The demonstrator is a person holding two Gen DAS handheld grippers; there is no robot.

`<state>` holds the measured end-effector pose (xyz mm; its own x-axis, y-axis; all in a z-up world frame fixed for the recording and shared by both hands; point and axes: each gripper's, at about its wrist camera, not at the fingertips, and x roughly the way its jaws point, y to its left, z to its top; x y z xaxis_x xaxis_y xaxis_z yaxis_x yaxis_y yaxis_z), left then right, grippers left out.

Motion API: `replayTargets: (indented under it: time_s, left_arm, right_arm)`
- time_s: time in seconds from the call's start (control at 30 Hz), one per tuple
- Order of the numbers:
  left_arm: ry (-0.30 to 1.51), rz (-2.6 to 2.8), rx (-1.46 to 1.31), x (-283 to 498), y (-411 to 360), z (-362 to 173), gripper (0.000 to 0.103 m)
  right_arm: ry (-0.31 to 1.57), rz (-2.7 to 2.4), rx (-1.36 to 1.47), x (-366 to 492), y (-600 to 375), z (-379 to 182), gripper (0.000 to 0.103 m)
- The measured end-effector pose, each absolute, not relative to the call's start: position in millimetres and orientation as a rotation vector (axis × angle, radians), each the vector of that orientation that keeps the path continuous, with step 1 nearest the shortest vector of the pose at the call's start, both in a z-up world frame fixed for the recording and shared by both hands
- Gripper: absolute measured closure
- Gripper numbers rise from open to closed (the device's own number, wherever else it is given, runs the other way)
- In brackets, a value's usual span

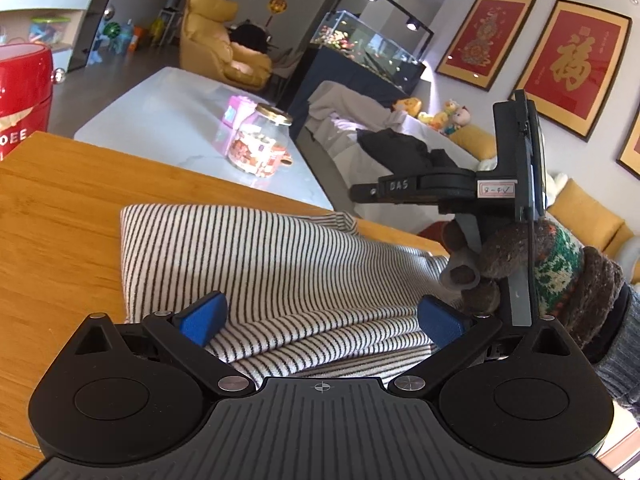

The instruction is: Fold clothes

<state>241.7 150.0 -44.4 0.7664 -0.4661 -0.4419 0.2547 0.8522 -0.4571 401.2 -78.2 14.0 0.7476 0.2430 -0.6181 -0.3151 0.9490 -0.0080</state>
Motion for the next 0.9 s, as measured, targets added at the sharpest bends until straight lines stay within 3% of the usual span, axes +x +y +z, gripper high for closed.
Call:
replayTargets:
  time_s: [0.1,0.3,0.37,0.4,0.43,0.47,0.5,0.53,0.7,0.9]
  left_arm:
    - [0.573,-0.403,-0.394,242,151,-45,0.000]
    - [0.566,-0.413,-0.413,242,153,-47,0.000]
    - [0.564,-0.415,-0.415,242,153,-47,0.000]
    - [0.563,-0.416,-0.417,242,153,-47,0.000]
    - [0.562,-0.418,-0.419,242,153,-47,0.000]
    - [0.562,-0.418,-0.420,242,153,-47,0.000]
    - [0.562,-0.418,-0.421,242,152,-47,0.000]
    - [0.561,-0.419,-0.423,242,152,-48,0.000]
    - [0.557,-0.416,-0.435,242,154,-48,0.000]
    - [0.557,-0.417,-0.439,239,156,-50,0.000]
  right_arm:
    - [0.664,0.319,-0.097,401,-91,29,0.098]
    - [0.934,0.643,0.125,403,-64,32,0.097]
    - [1.041,0.678,0.184,412,-52,20,0.085]
    - [1.085,0.672,0.203,415,-46,11,0.069]
    - [1.105,0.663,0.201,416,-40,3,0.066]
    - [1.107,0.666,0.185,415,-34,-2,0.066]
    - [1.089,0.677,0.177,412,-28,-3,0.076]
    - [1.062,0.688,0.176,408,-24,-2,0.096]
    - [0.857,0.610,0.150,414,-22,27,0.103]
    - [0.698,0.453,-0.026,429,-51,55,0.100]
